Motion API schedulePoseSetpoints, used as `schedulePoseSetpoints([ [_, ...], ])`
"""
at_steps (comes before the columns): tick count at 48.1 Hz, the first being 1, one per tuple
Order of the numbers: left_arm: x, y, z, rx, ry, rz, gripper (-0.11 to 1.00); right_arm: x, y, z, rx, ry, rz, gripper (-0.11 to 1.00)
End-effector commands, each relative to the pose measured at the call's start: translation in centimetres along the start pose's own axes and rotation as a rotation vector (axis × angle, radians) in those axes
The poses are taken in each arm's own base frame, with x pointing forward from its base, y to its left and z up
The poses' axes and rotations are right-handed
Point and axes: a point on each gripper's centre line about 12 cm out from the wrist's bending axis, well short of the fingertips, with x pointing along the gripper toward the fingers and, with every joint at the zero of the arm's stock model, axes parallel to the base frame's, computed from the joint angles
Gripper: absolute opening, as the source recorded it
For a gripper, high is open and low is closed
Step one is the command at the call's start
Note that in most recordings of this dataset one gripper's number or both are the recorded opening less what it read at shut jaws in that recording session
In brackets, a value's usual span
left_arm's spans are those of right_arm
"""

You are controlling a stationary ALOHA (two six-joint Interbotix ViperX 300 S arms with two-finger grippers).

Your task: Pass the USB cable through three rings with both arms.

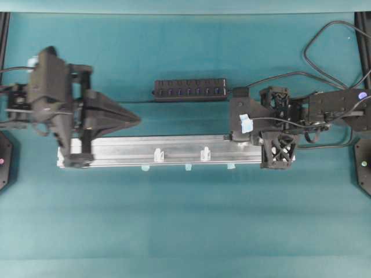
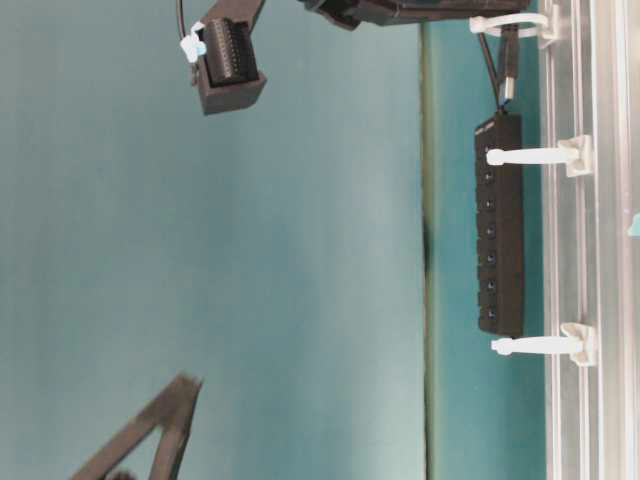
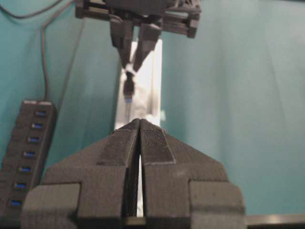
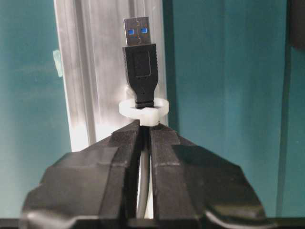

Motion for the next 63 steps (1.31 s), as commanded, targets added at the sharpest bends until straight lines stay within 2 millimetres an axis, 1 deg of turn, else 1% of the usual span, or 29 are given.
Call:
schedulePoseSetpoints([
  [1, 0.9, 0.4, 1.2, -0.004, -0.049, 0.011, 0.02, -0.3, 0.1, 0.4, 0.009, -0.02, 0.002, -0.08],
  [9, 2.4, 1.0, 1.1, -0.01, -0.102, 0.023, 0.02, -0.4, 0.2, 0.5, 0.025, -0.033, 0.011, -0.08],
  [15, 3.7, 1.5, 0.0, -0.055, -0.076, 0.034, 0.02, -0.4, 0.5, 0.5, 0.021, -0.039, 0.018, -0.08],
  [17, 4.2, 1.6, -0.4, -0.073, -0.061, 0.037, 0.04, -0.4, 0.6, 0.5, 0.019, -0.037, 0.02, -0.08],
  [21, 5.3, 1.8, -1.3, -0.108, -0.031, 0.041, 0.2, -0.4, 0.8, 0.2, 0.014, -0.039, 0.022, -0.08],
  [23, 6.0, 2.0, -1.9, -0.124, -0.012, 0.047, 0.31, -0.5, 0.7, 0.2, 0.019, -0.043, 0.021, -0.08],
  [26, 6.8, 2.2, -2.5, -0.137, 0.009, 0.053, 0.5, -0.4, 0.8, 0.0, 0.017, -0.044, 0.022, -0.08],
  [31, 8.3, 2.5, -2.9, -0.138, 0.031, 0.061, 0.81, -0.5, 0.9, -0.4, 0.02, -0.062, 0.022, -0.08],
  [33, 9.0, 2.7, -2.9, -0.136, 0.037, 0.063, 0.9, -0.6, 0.9, -0.4, 0.023, -0.079, 0.022, -0.08],
  [34, 9.3, 2.7, -2.9, -0.133, 0.039, 0.064, 0.93, -0.6, 0.9, -0.5, 0.023, -0.082, 0.022, -0.08],
  [36, 10.0, 2.7, -2.9, -0.127, 0.044, 0.063, 0.92, -0.6, 0.9, -0.6, 0.028, -0.097, 0.021, -0.08],
  [42, 12.0, 2.8, -2.8, -0.118, 0.058, 0.064, 0.84, -0.7, 1.0, -0.7, 0.037, -0.134, 0.022, -0.08],
  [53, 15.6, 3.1, -3.5, -0.112, 0.125, 0.069, 0.84, -0.9, 0.9, -0.7, 0.08, -0.172, 0.022, -0.08],
  [63, 17.6, 3.2, -4.5, -0.112, 0.164, 0.072, 0.84, -0.9, 0.8, -0.6, 0.085, -0.184, 0.021, -0.08],
])
